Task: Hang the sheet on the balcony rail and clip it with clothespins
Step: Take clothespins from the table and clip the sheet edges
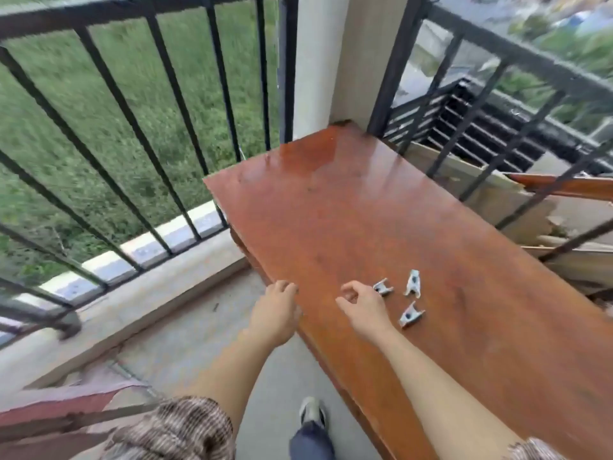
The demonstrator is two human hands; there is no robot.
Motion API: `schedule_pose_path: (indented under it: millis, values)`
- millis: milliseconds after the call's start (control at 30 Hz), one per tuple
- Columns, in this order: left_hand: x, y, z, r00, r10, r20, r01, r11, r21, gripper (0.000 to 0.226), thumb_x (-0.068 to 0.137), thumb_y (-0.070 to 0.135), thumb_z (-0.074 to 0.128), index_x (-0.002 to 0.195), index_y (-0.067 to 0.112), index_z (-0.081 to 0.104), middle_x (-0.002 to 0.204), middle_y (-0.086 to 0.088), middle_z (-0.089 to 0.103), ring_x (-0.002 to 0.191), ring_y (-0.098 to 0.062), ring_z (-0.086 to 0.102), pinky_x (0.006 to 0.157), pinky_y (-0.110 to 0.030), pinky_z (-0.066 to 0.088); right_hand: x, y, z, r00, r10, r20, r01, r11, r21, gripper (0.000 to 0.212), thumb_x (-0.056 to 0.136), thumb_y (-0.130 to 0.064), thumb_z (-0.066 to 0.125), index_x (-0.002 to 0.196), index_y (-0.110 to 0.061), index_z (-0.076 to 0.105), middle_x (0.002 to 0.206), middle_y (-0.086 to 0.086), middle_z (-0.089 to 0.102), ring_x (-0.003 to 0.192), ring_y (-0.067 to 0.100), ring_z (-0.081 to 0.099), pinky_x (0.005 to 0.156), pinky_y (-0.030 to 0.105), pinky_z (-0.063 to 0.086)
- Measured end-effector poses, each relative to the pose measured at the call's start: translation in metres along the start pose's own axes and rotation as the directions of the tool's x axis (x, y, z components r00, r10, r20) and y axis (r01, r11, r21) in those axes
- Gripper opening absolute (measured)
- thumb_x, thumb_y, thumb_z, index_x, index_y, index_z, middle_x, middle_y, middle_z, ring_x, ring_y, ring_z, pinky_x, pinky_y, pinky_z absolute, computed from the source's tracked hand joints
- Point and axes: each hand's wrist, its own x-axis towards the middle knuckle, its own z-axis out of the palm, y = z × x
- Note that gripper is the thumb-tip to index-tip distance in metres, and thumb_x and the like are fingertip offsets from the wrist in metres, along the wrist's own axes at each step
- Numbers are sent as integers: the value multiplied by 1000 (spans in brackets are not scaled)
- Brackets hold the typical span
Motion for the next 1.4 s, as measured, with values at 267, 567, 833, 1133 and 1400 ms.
schedule_pose_path:
  millis: [267,567,833,1133,1400]
  values:
    - [45,52,79,1000,-28,5,28,998,48,56,99,34,32,149,13,17,159,-7,7,147,-24,5,116,-36,15,55,88,-43,1000,22,10,-17,923,-386,45,85,-12,49,129,-21,50,125,0,45,118,23,47,92,33,41]
    - [47,45,111,994,-89,62,77,982,172,79,84,56,-4,151,15,2,160,-6,-4,147,-23,-2,118,-36,7,89,109,-46,971,-178,157,237,701,-672,47,92,-10,45,137,-24,42,145,1,32,134,21,26,105,34,23]
    - [45,42,99,979,-94,181,65,985,159,69,97,54,18,151,19,-7,159,-1,-14,146,-19,-11,119,-35,3,77,101,-45,966,-186,178,257,745,-616,26,95,-29,45,118,-18,51,118,-1,53,115,21,42,97,35,31]
    - [46,49,29,875,-350,334,484,635,-602,40,100,39,34,112,11,60,111,-7,60,106,-24,56,90,-31,40,46,53,-26,965,-177,195,237,907,-349,27,91,-32,55,114,-16,54,113,1,56,110,22,52,88,35,43]
    - [-38,-10,-35,824,-467,321,481,274,-833,40,90,48,53,99,10,63,79,-4,64,59,-14,59,52,-18,45,0,-25,27,818,-550,172,576,781,-241,27,81,-19,66,107,-14,63,104,1,62,100,22,58,82,34,47]
